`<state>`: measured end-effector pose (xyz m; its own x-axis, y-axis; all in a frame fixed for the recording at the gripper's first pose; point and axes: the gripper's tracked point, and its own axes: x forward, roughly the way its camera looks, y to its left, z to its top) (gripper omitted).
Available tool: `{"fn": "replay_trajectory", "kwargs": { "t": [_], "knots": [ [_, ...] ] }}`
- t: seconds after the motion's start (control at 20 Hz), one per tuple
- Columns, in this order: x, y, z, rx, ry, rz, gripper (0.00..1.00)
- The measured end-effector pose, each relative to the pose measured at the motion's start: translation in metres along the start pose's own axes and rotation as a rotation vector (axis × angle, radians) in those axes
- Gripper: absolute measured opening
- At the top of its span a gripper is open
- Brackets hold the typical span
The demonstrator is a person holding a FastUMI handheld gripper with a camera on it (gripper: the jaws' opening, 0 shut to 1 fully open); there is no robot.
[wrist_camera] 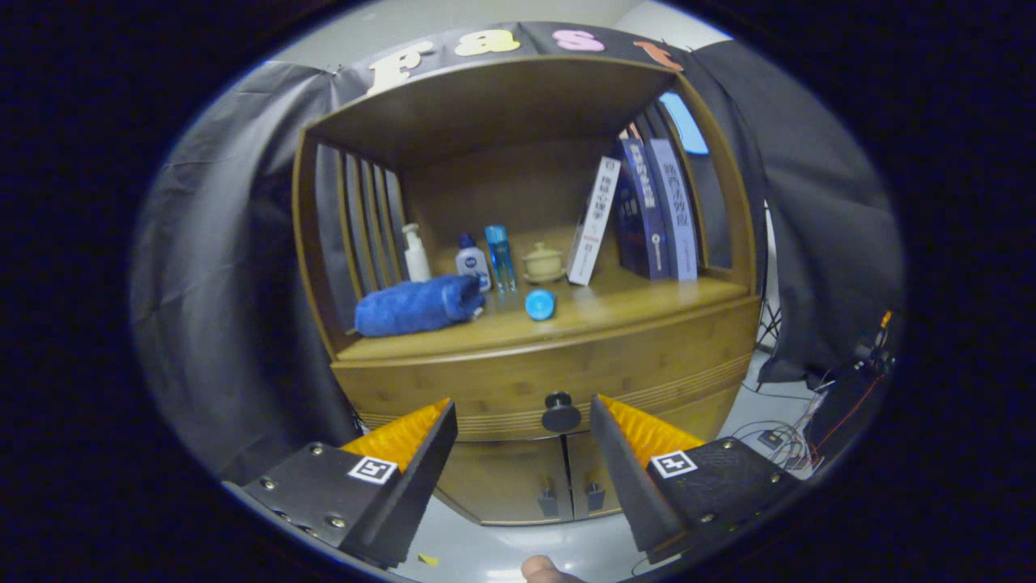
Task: Pull open the drawer, take out the items inside it, and place them on the countertop above the cabinet.
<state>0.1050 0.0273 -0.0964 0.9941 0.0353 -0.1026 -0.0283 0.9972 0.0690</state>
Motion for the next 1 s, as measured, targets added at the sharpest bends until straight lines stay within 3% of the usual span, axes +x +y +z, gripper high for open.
{"fn": "replay_trajectory", "kwargs": {
  "t": [0.3, 0.55, 1.0],
  "knots": [
    [-0.086, 0.005, 0.072, 0.017, -0.106, 0.033, 0.98],
    [-0.143, -0.007, 0.104, -0.03, -0.158, 0.031, 0.98],
    [-0.156, -0.022, 0.095, -0.107, -0.127, 0.01, 0.98]
  ]
}}
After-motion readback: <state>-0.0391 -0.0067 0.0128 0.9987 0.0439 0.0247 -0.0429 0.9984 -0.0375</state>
